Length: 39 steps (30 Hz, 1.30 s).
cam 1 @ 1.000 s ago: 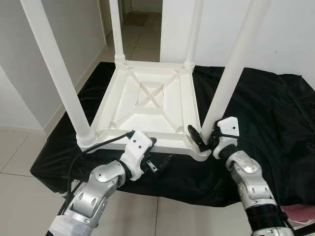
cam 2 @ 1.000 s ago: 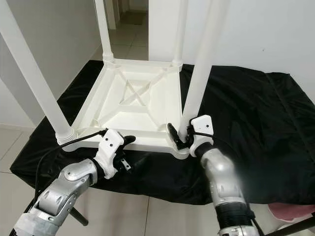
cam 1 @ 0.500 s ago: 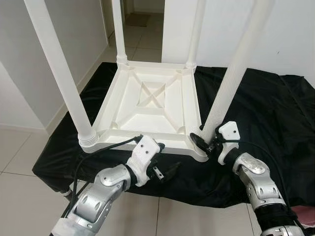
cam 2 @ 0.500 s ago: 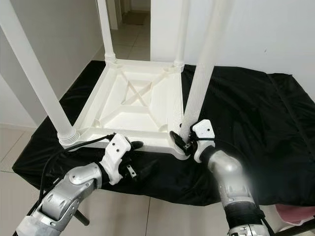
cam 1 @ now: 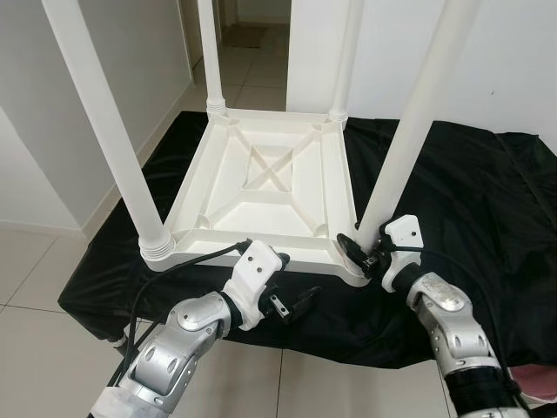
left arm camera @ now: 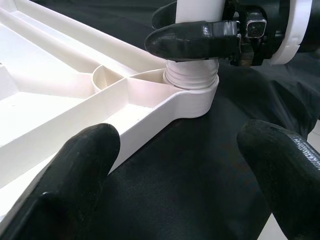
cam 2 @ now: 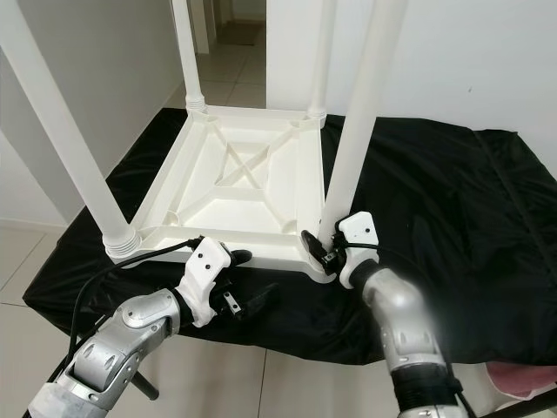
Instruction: Building children table
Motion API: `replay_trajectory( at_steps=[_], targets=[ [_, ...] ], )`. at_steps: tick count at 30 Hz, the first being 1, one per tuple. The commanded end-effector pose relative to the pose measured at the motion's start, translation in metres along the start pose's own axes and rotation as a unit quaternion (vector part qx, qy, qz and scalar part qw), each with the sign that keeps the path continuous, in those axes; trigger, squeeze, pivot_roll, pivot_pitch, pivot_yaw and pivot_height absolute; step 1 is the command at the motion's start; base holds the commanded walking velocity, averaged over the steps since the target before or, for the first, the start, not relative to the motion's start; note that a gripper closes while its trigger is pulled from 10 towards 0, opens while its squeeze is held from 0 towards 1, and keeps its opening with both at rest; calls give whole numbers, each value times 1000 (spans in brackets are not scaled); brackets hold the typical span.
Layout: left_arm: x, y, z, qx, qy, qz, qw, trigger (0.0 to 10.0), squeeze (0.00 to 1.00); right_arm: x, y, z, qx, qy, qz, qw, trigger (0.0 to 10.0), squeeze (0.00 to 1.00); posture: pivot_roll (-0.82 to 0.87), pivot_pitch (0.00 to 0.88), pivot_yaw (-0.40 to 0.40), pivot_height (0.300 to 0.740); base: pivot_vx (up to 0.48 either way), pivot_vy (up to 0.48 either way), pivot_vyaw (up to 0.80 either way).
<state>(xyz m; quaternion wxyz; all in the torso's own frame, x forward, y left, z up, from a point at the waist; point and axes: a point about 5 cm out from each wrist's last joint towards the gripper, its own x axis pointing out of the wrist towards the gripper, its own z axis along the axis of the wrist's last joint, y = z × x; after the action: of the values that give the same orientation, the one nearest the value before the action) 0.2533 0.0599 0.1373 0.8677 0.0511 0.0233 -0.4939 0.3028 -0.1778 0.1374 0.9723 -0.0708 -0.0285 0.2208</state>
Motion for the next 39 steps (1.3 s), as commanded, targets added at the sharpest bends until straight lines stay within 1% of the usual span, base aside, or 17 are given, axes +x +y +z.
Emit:
replay_trajectory(
  at_steps=[1, 3, 5, 6, 7, 8, 10, 17, 18, 19, 20, 29, 30, 31, 34, 37, 39],
  targets=[
    [0, -3, -2, 3, 8, -24, 1000, 10000, 0, -2, 0, 1, 0, 0, -27, 1000, 10000, 0, -60, 0, 20, 740, 0, 0, 0],
    [-1, -3, -3, 2, 8, -22, 1000, 10000, 0, -3, 8, 2, 12, -6, -55, 998, 10000, 0, -58, 0, 14, 740, 0, 0, 0],
    [-1, -3, -3, 2, 8, -22, 1000, 10000, 0, -3, 8, 2, 12, -6, -55, 998, 10000, 0, -58, 0, 14, 740, 0, 0, 0],
    [-1, -3, -3, 1, 8, -19, 1000, 10000, 0, -5, 15, 2, 28, -10, -89, 996, 10000, 0, -58, 0, 12, 740, 0, 0, 0],
    [-1, -3, -3, 1, 8, -19, 1000, 10000, 0, -5, 15, 2, 28, -10, -89, 996, 10000, 0, -58, 0, 12, 740, 0, 0, 0],
    [-3, -2, -4, 0, 9, -15, 1000, 10000, 0, -7, 31, 0, 57, -5, -180, 982, 10000, 0, -54, 0, 10, 740, 0, 0, 0],
    [-3, -1, -3, -1, 8, -13, 1000, 10000, 0, -7, 43, -3, 76, 0, -226, 971, 10000, 0, -50, 0, 8, 740, 0, 0, 0],
    [-4, -1, -3, 0, 9, -12, 1000, 10000, 0, -3, 58, -1, 82, -4, -226, 971, 10000, 0, -46, 0, 12, 740, 0, 0, 0],
    [-4, -1, -3, 0, 9, -13, 1000, 10000, 0, -2, 56, 2, 87, -11, -225, 970, 10000, 733, -49, 0, 17, 740, 0, 0, 0],
    [-4, -1, -3, 0, 9, -13, 1000, 10000, 0, -2, 56, 2, 87, -11, -225, 970, 10000, 733, -49, 0, 17, 740, 0, 0, 0],
    [-4, -1, -3, 0, 10, -14, 1000, 10000, 0, -2, 54, 4, 89, -18, -219, 972, 10000, 1000, -49, 0, 17, 740, 0, 0, 0],
    [-4, 0, -2, 2, 9, -13, 1000, 10000, 0, -3, 50, 9, 87, -27, -216, 972, 10000, 1000, -45, 0, 14, 740, 0, 0, 0],
    [-4, 1, -2, 2, 8, -11, 1000, 10000, 0, -4, 48, 9, 87, -28, -195, 977, 10000, 0, -45, 0, 14, 740, 0, 0, 0],
    [-4, 2, -1, 2, 8, -9, 1000, 10000, 0, -5, 45, 10, 87, -31, -168, 982, 10000, 0, -45, 0, 14, 740, 0, 0, 0],
    [-4, 2, -1, 3, 7, -7, 1000, 10000, 0, -6, 42, 9, 83, -32, -145, 985, 10000, 0, -45, 0, 14, 740, 0, 0, 0],
    [-5, 4, 0, 2, 6, -5, 1000, 10000, 0, -7, 27, 5, 56, -25, -48, 997, 10000, 0, -51, 0, 41, 740, 0, 0, 0],
    [-5, 4, 0, 2, 6, -5, 1000, 10000, 0, -7, 27, 5, 56, -25, -48, 997, 10000, 0, -51, 0, 41, 740, 0, 0, 0]
  ],
)
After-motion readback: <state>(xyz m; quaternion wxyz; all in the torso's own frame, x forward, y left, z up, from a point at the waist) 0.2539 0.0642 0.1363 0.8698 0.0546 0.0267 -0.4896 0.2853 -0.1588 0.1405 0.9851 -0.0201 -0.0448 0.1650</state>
